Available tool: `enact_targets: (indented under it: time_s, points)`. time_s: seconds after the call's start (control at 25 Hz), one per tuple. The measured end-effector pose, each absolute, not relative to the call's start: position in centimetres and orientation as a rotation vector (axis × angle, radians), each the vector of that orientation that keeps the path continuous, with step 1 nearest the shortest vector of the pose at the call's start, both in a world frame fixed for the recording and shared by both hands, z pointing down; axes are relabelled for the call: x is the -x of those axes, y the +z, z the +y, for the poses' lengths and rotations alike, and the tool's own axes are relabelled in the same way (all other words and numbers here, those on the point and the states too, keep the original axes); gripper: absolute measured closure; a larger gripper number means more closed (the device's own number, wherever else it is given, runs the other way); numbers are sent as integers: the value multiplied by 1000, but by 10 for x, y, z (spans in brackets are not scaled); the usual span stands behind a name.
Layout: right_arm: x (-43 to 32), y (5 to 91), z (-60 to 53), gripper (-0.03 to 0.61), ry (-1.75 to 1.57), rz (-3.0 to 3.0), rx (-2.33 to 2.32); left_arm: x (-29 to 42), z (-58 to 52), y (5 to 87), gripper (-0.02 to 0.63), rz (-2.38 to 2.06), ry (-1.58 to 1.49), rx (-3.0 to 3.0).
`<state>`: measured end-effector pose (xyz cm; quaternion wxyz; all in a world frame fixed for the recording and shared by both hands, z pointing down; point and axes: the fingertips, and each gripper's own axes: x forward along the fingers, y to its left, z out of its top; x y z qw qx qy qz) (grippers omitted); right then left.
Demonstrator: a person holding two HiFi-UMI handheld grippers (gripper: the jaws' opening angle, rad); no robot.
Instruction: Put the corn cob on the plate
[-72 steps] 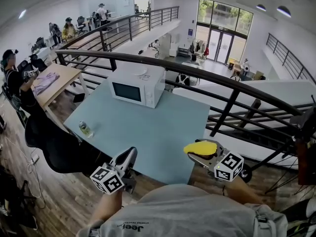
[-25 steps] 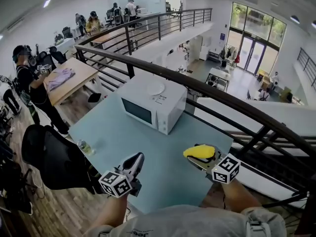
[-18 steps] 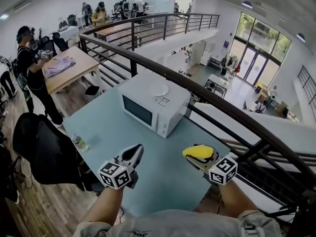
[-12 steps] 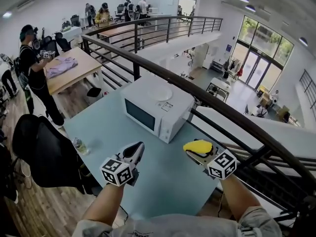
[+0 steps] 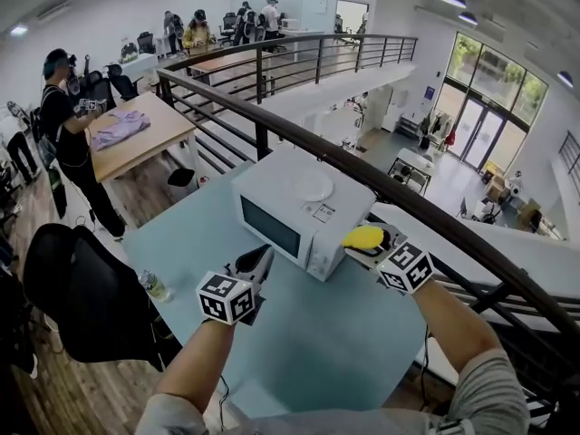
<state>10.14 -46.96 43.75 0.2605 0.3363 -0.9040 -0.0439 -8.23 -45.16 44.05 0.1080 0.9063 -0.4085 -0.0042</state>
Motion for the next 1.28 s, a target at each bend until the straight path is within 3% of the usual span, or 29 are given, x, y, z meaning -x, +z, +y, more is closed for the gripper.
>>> enact_targets:
  time_s: [0.76,1.28]
  points:
    - [-73,460,-672,324,-107,-2197,-661,70,-611,458,594,-1276,47,-2659]
    - [-63,490,-730,324,-110,-2044,-506,50,-647,462,594,-1260,68,-2707]
